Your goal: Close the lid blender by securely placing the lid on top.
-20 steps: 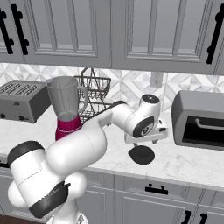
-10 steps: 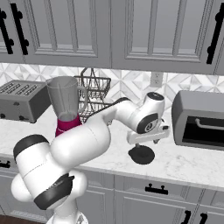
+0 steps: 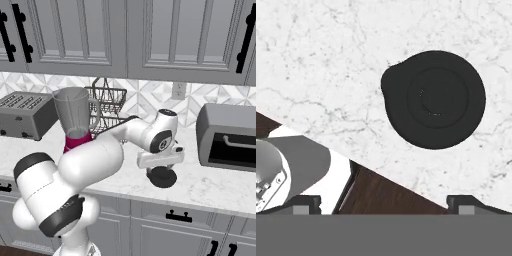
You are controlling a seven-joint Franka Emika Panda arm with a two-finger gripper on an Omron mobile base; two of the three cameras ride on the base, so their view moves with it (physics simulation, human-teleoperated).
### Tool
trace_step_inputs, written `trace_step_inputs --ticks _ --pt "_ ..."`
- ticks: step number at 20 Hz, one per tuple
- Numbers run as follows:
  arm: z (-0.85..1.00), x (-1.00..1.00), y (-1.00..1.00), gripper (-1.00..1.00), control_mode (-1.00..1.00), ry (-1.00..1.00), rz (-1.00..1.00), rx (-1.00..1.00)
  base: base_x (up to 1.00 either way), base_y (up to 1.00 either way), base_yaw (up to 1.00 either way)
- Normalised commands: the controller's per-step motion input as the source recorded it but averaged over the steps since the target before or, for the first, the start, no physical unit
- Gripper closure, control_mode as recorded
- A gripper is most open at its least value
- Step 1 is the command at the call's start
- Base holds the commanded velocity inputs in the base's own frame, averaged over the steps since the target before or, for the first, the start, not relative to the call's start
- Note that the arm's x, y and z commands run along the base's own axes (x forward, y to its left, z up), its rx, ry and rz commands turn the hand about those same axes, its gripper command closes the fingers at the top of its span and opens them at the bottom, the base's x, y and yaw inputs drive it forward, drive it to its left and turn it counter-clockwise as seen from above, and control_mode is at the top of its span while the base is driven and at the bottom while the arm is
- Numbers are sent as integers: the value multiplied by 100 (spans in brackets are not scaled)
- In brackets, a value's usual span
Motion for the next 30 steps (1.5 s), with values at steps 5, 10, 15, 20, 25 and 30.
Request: trace_step_inputs --ticks 5,10,15,20,25,30 --pt "-29 10 13 -100 -100 7 0 -3 0 0 0" --pt "-24 25 1 -100 -100 0 0 0 0 0 0" --pt "-27 28 0 -100 -100 0 0 0 0 0 0" --pt "-22 33 0 -100 -100 0 0 -1 0 0 0" --pt "-15 26 -8 -100 -100 0 -3 0 0 0 0" --pt "-10 1 -12 -100 -100 0 -2 0 0 0 0"
